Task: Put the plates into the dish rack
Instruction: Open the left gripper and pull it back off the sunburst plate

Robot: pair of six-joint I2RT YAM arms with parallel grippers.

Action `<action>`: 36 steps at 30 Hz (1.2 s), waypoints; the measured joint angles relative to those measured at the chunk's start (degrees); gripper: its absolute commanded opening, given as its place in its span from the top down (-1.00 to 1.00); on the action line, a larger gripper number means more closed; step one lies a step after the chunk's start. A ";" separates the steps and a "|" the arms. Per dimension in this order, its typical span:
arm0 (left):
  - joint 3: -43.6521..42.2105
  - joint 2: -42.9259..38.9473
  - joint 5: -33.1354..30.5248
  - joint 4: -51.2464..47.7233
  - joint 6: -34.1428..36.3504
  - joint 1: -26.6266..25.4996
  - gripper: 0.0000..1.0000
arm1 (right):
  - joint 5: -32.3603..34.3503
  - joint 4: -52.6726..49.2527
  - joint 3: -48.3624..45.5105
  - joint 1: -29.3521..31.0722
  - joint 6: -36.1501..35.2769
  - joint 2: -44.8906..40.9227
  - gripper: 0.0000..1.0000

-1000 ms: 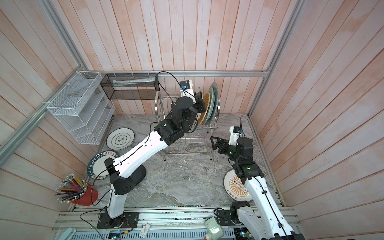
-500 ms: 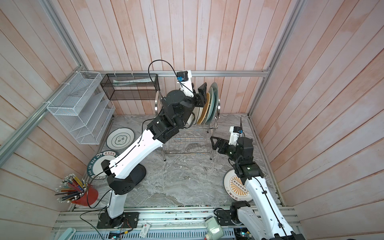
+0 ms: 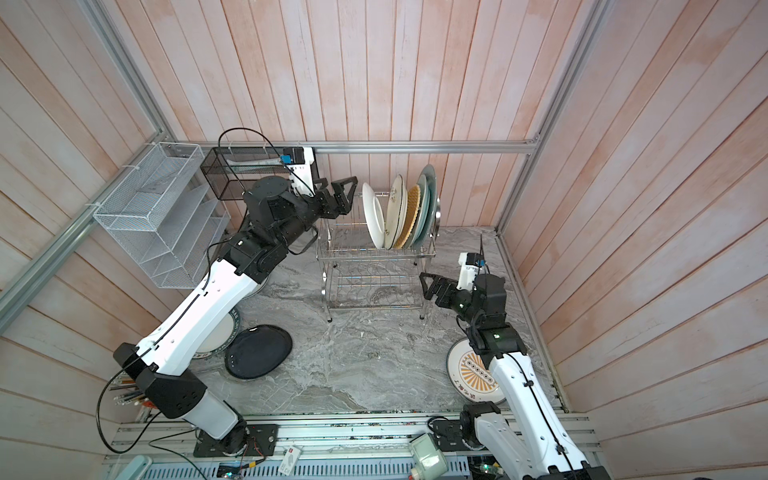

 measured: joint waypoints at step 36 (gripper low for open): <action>5.22 12.33 23.91 3.19 -13.51 -2.69 -0.77 | 0.07 -0.61 0.00 -0.02 0.04 -0.72 -0.95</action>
